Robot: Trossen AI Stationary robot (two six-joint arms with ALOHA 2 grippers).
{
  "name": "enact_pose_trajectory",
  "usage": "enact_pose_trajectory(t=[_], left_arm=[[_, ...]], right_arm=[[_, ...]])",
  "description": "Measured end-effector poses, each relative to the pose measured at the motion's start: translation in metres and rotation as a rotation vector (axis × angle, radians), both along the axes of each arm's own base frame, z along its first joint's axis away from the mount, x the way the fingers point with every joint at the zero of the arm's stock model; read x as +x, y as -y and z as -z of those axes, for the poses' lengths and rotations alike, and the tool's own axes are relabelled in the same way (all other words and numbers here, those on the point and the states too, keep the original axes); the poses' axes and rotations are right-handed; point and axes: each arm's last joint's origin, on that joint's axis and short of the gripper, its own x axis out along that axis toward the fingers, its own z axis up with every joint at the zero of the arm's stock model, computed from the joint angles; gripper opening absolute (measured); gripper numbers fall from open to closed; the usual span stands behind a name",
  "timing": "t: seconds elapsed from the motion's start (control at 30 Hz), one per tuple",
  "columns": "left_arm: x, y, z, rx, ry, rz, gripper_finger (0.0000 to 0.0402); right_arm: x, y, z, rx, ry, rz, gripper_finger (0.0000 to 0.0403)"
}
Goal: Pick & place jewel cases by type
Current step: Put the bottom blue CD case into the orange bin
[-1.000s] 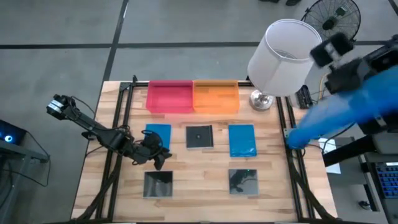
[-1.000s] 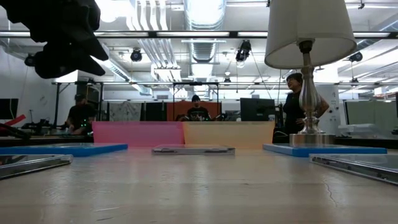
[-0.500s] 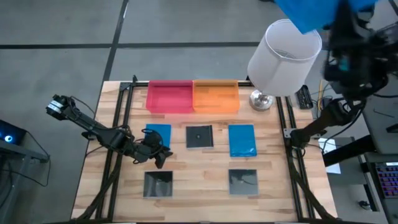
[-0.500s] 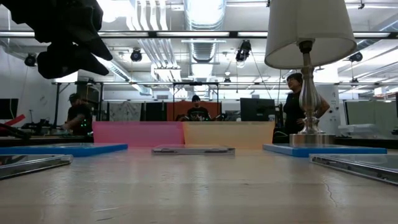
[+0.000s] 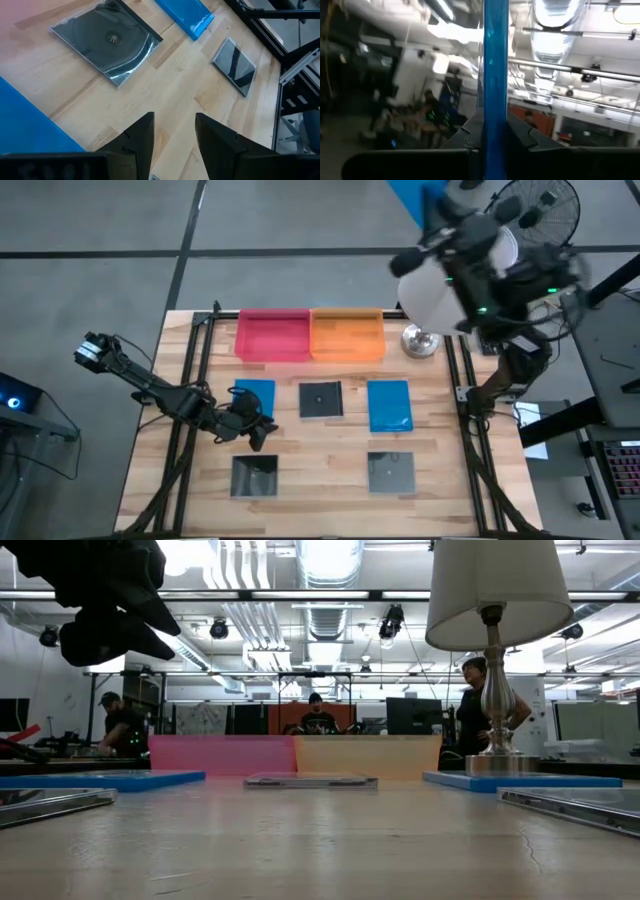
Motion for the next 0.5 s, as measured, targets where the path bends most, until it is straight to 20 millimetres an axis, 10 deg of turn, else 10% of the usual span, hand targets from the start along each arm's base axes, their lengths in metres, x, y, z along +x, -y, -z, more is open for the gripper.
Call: enact_pose_trajectory(t=[0.5], left_arm=[[0.001, 0.001, -0.001, -0.008, 0.002, 0.039, 0.0126]], right_arm=[[0.065, 0.026, 0.066, 0.346, -0.105, -0.192, 0.0029]])
